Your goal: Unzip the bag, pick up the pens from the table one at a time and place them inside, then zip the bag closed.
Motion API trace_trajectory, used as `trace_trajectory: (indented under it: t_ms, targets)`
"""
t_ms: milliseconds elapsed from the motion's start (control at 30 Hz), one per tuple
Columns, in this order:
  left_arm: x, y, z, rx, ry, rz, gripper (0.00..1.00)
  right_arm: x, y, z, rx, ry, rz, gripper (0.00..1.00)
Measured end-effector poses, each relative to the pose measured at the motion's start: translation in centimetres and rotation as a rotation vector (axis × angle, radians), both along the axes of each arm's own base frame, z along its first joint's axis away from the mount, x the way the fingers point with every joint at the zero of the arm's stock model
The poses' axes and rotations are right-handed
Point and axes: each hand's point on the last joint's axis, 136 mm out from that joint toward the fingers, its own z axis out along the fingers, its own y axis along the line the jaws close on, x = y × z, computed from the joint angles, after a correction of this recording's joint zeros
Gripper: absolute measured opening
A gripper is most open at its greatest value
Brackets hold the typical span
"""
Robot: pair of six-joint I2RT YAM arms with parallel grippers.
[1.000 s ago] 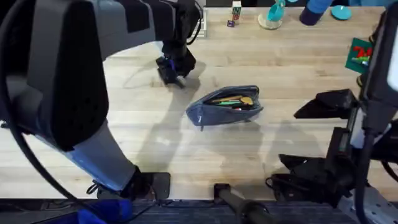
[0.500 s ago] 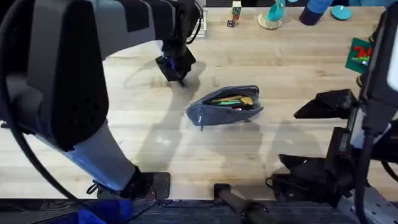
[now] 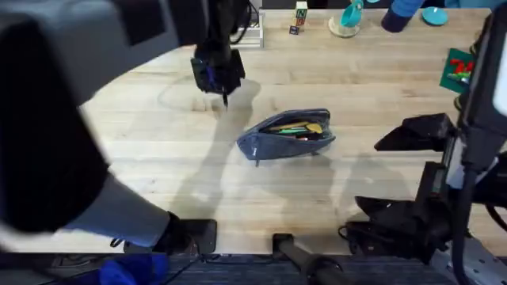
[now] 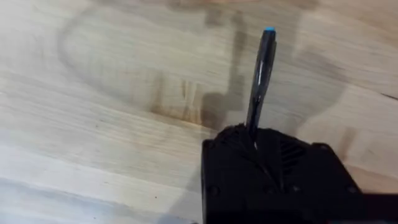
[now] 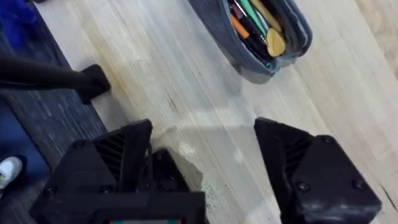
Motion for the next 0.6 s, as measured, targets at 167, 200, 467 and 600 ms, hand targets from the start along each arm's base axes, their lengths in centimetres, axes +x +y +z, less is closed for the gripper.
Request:
trace_trajectory:
  t_ms: [167, 200, 467, 600]
  targets:
    - [0.3, -0.1, 5.0, -0.021, -0.131, -0.088, 0.044, 0.0, 0.0, 0.0, 0.0, 0.001, 0.0, 0.997]
    - [0.1, -0.1, 6.0, -0.024, -0.153, -0.098, 0.044, 0.0, 0.0, 0.0, 0.0, 0.0, 0.0, 0.997]
    - [-1.5, -1.7, 11.6, -0.123, -0.281, -0.282, 0.044, 0.0, 0.0, 0.0, 0.0, 0.0, 0.0, 0.998]
    - [-3.5, -4.9, 12.7, -0.248, -0.279, -0.552, 0.042, 0.0, 0.0, 0.0, 0.0, 0.0, 0.0, 0.998]
